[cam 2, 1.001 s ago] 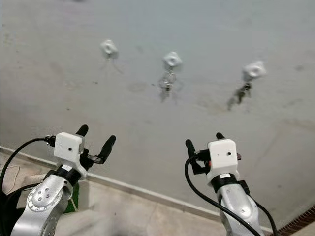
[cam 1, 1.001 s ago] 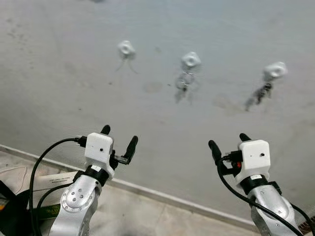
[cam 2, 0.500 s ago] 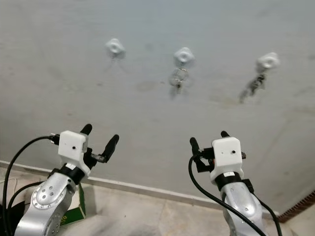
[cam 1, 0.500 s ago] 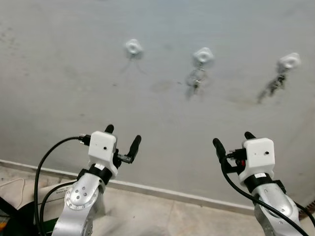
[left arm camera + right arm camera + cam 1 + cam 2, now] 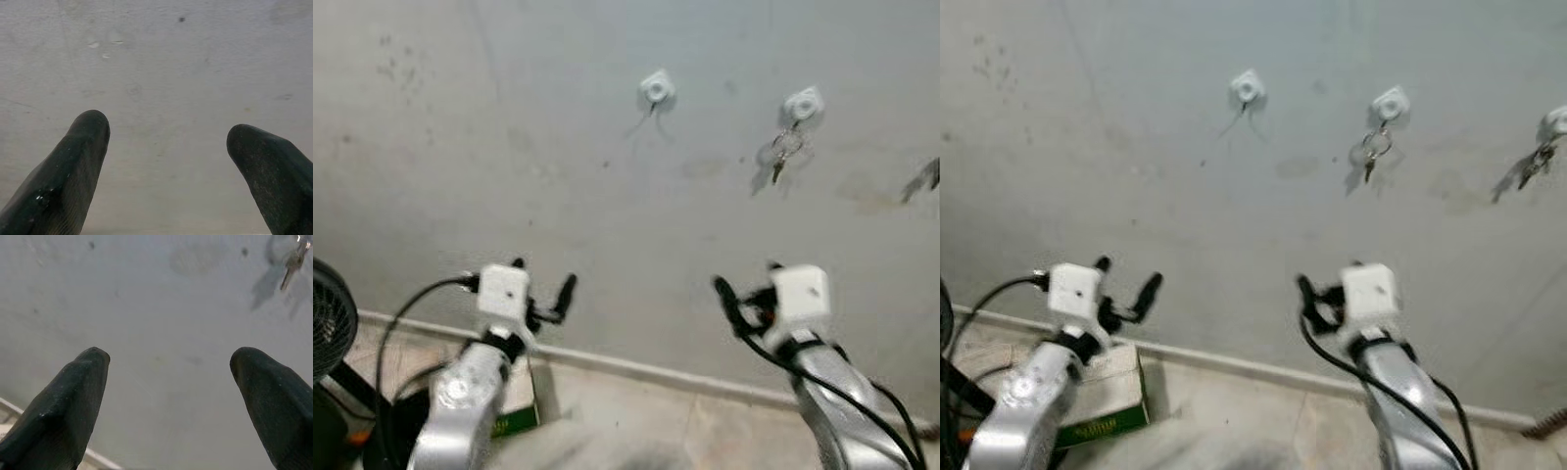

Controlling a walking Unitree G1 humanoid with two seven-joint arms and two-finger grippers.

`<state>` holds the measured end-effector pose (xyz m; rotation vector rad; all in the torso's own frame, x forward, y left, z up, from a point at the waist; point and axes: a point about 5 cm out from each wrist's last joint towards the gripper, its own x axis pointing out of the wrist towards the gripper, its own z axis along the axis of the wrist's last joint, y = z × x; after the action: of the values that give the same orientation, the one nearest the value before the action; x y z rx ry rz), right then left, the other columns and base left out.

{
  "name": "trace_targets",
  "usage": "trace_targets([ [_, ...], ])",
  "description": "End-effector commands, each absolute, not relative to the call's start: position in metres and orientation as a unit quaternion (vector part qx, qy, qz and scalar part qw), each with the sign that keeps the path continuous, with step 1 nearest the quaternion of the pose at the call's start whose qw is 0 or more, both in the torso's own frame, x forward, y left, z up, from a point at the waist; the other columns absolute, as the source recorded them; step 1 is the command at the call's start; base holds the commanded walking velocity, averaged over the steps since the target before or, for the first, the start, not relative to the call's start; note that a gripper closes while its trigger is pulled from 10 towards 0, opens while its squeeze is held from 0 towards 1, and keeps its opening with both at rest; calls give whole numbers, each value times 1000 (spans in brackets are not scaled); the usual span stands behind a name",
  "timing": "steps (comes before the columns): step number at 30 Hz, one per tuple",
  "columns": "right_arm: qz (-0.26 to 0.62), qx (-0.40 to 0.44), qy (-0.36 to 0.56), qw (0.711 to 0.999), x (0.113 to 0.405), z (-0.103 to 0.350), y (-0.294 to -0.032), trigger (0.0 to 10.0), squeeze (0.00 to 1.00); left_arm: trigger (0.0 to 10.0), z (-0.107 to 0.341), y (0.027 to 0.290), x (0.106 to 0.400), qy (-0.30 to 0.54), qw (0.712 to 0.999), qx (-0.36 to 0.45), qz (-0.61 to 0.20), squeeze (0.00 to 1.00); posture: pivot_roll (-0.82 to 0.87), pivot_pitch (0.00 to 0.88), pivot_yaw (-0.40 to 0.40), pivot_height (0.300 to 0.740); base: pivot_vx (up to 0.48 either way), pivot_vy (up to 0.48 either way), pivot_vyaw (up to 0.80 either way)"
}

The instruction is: Hang keys on a hook

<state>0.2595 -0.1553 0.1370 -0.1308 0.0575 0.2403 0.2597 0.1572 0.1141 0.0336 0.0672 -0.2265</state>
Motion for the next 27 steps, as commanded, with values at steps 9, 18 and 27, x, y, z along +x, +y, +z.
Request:
trace_targets([
  [9,148,-55,50,986,274,122,-142,10000,0,10000,104,143,272,52,991,-25,-125,0,32,0,-6,740,0,0,-800],
  [18,130,-57,48,989,284,106,-143,10000,0,10000,81,159,279,92,990,-89,-66,0,54,0,-49,740,0,0,-800],
  [27,127,-28,44,991,285,99,-146,10000,0,10000,78,151,288,96,987,-81,-100,0,20,0,-23,740,0,0,-800],
])
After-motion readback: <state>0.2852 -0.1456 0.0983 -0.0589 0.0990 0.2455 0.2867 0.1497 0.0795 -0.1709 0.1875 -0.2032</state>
